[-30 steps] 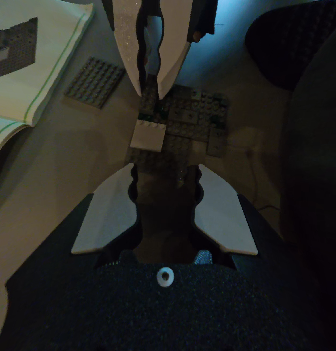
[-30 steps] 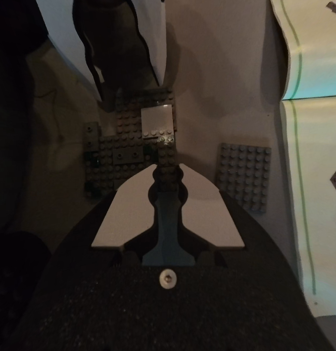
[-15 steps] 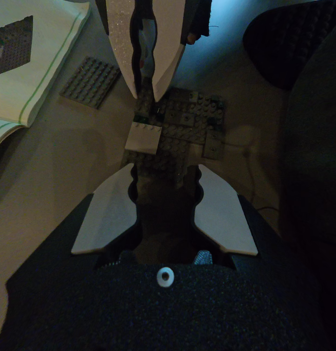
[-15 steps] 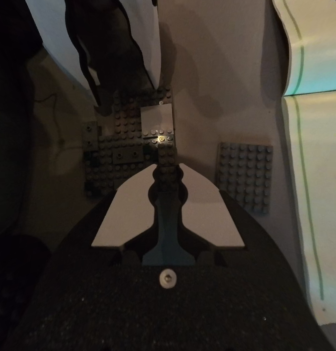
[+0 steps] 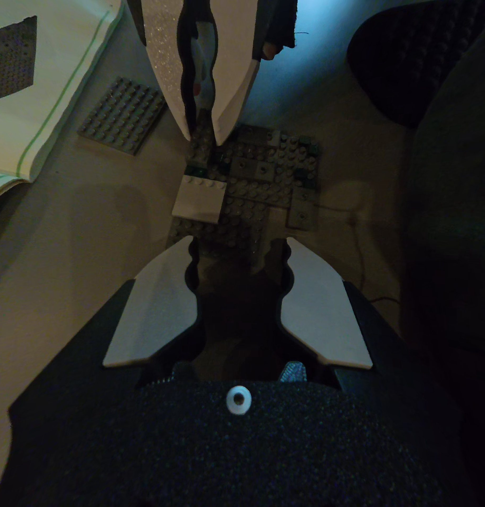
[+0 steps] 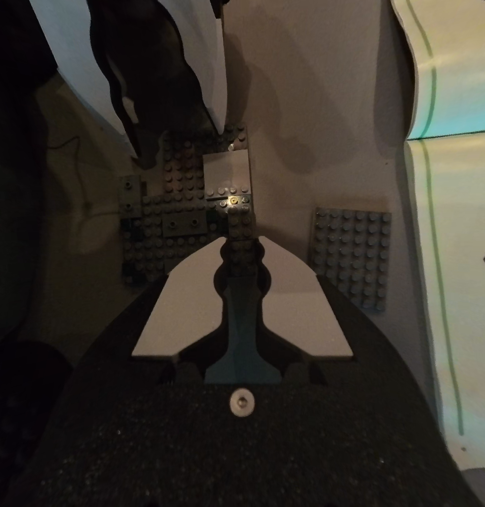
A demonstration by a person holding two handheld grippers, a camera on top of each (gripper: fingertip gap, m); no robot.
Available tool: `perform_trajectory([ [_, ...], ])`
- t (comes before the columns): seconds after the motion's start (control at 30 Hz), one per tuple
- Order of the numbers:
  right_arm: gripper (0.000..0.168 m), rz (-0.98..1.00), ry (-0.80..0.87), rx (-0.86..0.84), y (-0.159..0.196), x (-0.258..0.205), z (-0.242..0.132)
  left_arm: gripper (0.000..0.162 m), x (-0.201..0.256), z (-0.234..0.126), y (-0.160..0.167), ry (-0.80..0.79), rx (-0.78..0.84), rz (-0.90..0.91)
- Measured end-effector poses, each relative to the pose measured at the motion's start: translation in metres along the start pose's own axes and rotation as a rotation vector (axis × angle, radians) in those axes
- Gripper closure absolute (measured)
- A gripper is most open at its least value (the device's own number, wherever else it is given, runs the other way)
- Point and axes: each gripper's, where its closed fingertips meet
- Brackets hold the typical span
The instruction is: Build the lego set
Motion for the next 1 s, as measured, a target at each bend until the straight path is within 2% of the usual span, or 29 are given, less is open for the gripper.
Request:
perform_trajectory([
  [0.03,0.151,-0.001,0.0,-0.001,0.0,0.0,0.0,0.104,0.0,0.0,0.0,0.0,0.0,-0.001],
  [0.4,0.151,0.0,-0.005,-0.01,0.0,0.0,0.001,0.104,0.0,-0.002,-0.002,-0.001,0.012,-0.003],
  [0.63,0.145,0.008,-0.015,0.009,-0.003,-0.001,-0.001,0.105,-0.004,-0.006,-0.004,-0.016,0.024,-0.006],
  [1.0,0.144,-0.029,-0.023,0.136,-0.012,-0.002,-0.011,0.111,-0.021,-0.018,-0.004,-0.111,0.066,-0.041],
])
Point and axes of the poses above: each gripper's, where its closed fingertips meet, z out along the fingers, y out of its underside, x = y × z across the jaws, and after that the axes turned 11 degrees about z, right-handed
